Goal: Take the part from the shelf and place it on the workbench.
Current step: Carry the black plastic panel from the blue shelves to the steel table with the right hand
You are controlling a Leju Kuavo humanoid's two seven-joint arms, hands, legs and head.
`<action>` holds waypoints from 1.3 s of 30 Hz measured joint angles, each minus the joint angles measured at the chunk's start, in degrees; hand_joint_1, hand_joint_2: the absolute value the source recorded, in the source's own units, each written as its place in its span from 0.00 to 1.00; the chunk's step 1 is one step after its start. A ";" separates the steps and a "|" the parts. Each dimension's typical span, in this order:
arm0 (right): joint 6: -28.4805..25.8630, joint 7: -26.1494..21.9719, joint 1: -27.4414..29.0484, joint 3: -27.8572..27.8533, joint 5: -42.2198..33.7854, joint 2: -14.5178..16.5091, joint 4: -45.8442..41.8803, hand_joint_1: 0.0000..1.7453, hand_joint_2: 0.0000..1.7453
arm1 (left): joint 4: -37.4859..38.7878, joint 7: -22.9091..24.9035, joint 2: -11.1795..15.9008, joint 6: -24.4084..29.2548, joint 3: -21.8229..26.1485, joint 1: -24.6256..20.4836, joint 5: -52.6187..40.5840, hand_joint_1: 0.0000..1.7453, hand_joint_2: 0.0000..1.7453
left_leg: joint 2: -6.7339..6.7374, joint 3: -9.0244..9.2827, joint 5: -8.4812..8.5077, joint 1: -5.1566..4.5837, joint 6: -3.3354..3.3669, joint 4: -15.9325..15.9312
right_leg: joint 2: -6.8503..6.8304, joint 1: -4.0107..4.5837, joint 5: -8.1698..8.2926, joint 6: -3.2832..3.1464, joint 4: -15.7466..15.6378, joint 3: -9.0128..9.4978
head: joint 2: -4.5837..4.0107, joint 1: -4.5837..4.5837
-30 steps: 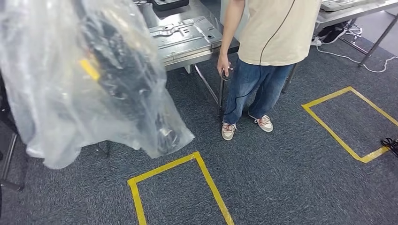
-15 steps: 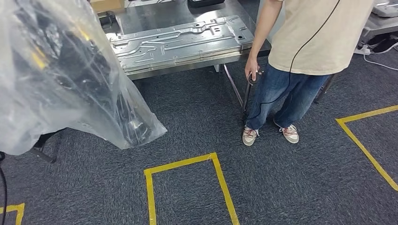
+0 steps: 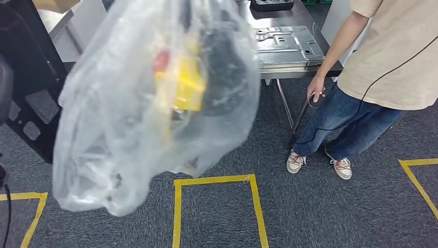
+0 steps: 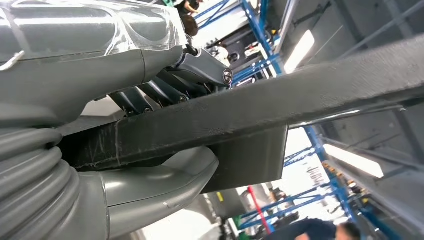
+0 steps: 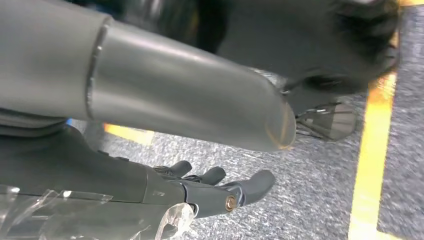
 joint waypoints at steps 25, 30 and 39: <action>-1.06 -0.01 0.36 -0.02 0.26 0.39 0.03 0.00 0.00 | -0.25 -2.81 0.20 -1.16 1.31 0.81 2.44 1.00 1.00 | -1.75 -4.69 5.11 -0.99 -0.61 -0.34 | 0.53 -0.72 0.86 -1.22 -13.26 12.96 | -0.01 -0.43; -1.03 0.32 0.12 -0.01 0.36 0.42 0.03 0.00 0.00 | -0.54 -2.84 0.37 -1.42 1.23 0.31 2.39 1.00 1.00 | -1.93 2.39 2.24 -0.20 0.34 -4.41 | 0.77 -0.47 4.89 -0.36 0.99 5.39 | -0.01 -0.25; -1.46 1.59 1.18 0.01 1.11 -0.27 0.16 0.00 0.00 | -0.51 -2.64 0.31 -2.08 0.50 0.27 2.47 1.00 1.00 | -2.69 12.35 -7.36 0.07 -1.51 -4.38 | 0.52 -1.14 16.85 0.18 -12.83 -6.17 | -0.06 -0.06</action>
